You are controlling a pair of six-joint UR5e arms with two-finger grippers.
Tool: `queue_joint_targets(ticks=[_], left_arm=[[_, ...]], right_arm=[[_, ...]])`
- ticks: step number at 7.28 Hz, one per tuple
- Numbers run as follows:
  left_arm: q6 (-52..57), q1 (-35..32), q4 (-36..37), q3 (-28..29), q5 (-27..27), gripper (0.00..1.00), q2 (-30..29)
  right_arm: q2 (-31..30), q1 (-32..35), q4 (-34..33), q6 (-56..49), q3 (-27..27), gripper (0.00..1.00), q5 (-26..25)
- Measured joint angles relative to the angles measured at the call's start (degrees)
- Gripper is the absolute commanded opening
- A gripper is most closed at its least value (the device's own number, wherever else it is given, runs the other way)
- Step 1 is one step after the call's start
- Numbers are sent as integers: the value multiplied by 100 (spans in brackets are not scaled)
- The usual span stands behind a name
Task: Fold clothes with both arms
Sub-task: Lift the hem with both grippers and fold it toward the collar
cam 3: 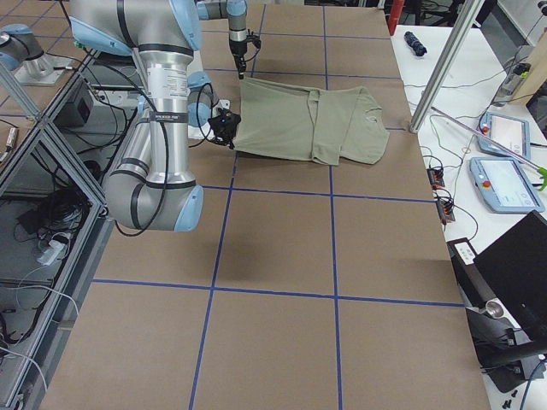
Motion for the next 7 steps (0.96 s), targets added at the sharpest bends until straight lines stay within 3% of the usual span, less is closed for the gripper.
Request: queue_joint_targets(ticks=[2,4,7], left_arm=[[-273,209,1,-337,3,0,16],[-182,-263,6,-513,-2,0,-97],[1437,-1947,8,222,-26,0,-910]], right_arm=[[-264,-120,0,9,386,0,2],[-177,301,3,-106,667,0,14],[869,1737,-7,-1558,-224,0,459]])
